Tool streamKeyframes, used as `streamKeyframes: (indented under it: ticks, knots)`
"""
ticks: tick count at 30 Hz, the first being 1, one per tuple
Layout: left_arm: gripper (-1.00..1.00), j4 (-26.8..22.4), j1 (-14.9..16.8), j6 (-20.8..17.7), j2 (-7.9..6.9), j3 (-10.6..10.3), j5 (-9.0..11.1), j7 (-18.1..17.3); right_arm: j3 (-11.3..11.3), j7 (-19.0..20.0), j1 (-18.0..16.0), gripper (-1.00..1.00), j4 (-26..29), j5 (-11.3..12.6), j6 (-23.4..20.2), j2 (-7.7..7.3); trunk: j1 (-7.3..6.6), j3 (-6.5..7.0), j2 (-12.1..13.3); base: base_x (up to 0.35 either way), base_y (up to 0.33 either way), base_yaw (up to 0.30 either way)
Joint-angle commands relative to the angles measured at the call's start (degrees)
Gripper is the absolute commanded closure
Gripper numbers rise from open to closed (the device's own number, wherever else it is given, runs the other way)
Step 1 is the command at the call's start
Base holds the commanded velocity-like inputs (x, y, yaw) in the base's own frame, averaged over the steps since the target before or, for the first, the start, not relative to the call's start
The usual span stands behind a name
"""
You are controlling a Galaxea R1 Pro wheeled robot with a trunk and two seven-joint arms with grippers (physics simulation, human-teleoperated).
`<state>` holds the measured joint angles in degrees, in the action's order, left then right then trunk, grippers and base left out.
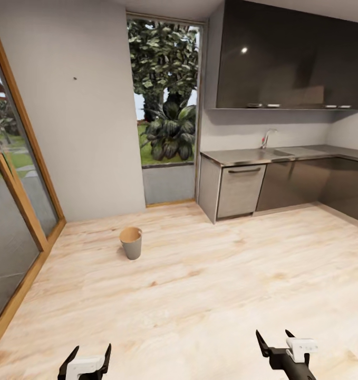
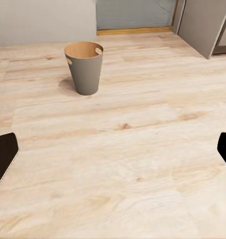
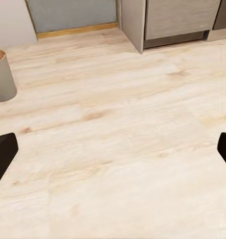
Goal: Put the three can of soda from the living room inside the tash can in the kitchen.
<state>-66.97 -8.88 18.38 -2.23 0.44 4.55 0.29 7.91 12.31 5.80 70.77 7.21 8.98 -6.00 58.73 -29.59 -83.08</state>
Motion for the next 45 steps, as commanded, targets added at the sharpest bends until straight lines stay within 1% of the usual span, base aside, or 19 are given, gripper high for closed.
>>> streamKeyframes:
  ticks: [1, 9, 16, 20, 27, 34, 45]
  knots:
    - [-1.0, 0.0, 0.0, 0.0, 0.01, 0.0, 0.0, 0.01, 0.0, 0.0, 0.0, -1.0, 0.0, 0.0, 0.0, 0.0, 0.0, 0.0, 0.0, 0.309, -0.029, 0.252]
    - [-1.0, -0.06, -0.05, 0.07, -0.04, -0.02, 0.09, -0.02, 0.0, 0.02, 0.0, -1.0, -0.01, 0.0, 0.02, 0.0, 0.0, 0.0, 0.0, 0.32, -0.085, 0.252]
    - [-1.0, -0.23, -0.08, 0.07, -0.02, -0.08, 0.13, 0.06, -0.01, 0.01, 0.0, -1.0, -0.02, -0.05, 0.03, 0.02, 0.0, 0.0, 0.0, 0.29, -0.177, 0.252]
    - [-1.0, -0.53, -0.13, 0.12, -0.04, -0.09, 0.18, 0.06, -0.05, -0.12, 0.0, -1.0, -0.02, -1.28, 0.06, 0.02, 0.0, 0.0, 0.0, 0.212, -0.246, 0.252]
    - [-1.0, -0.61, -0.17, 0.16, -0.05, -0.07, 0.19, 0.05, -0.07, -0.24, 0.0, -1.0, -0.02, -1.87, 0.07, 0.02, 0.0, 0.0, 0.0, 0.16, -0.259, 0.25]
    - [-1.0, -0.31, -0.18, 0.25, -0.02, -0.01, 0.19, -0.02, -0.09, -0.26, 0.0, -1.0, -0.02, -1.96, 0.08, 0.02, 0.0, 0.0, 0.0, 0.001, -0.05, 0.107]
    - [-1.0, -0.38, -0.18, 0.55, -0.05, 0.0, 0.19, 0.02, -0.21, -0.26, 0.0, -1.0, -0.02, -2.02, 0.08, 0.02, 0.0, 0.0, 0.0, -0.218, 0.093, 0.22]
